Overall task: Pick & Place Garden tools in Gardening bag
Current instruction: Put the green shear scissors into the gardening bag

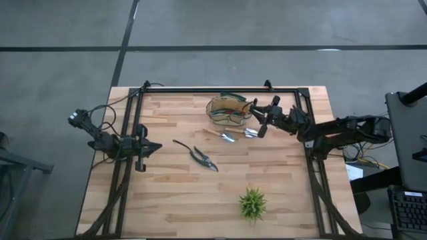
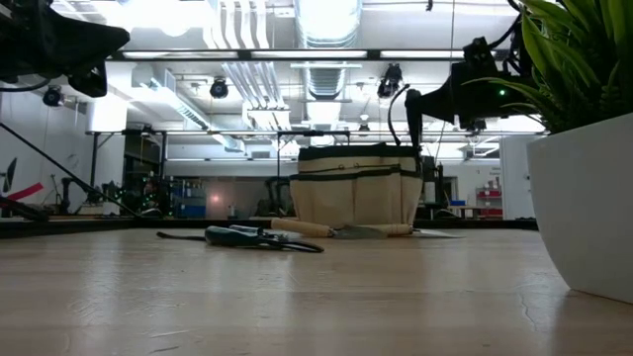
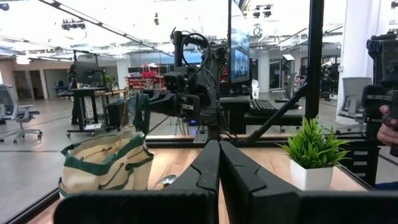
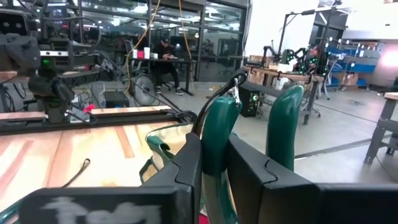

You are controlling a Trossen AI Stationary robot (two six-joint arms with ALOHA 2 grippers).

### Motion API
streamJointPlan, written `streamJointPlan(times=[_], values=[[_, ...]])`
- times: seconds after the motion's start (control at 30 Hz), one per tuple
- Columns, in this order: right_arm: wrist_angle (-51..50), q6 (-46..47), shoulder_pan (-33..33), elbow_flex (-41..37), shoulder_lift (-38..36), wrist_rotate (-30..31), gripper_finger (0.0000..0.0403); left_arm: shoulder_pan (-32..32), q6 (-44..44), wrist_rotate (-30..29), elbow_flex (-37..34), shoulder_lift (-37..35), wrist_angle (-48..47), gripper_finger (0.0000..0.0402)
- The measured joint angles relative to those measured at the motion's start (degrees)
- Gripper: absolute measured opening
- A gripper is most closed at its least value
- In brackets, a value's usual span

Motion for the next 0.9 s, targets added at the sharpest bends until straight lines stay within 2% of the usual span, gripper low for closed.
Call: streamJointPlan(times=[0.23,0.5,0.67,0.9], values=[[-0.10,-0.39,-0.17,-1.70,-0.15,2.89,0.0063,0.02,0.00,-0.02,0.00,-0.01,-0.26,0.0014],[-1.61,-0.64,-0.25,-1.74,-0.16,3.40,0.0064,0.02,0.02,0.00,0.00,0.00,-0.24,0.0014],[-5.35,-0.37,-0.28,-1.72,-0.17,8.42,0.0063,0.02,0.00,-0.02,0.00,-0.02,-0.24,0.0014],[-7.65,0.92,-0.37,-1.72,-0.17,9.08,0.0096,0.00,0.00,0.00,0.00,0.00,-0.24,0.0014]])
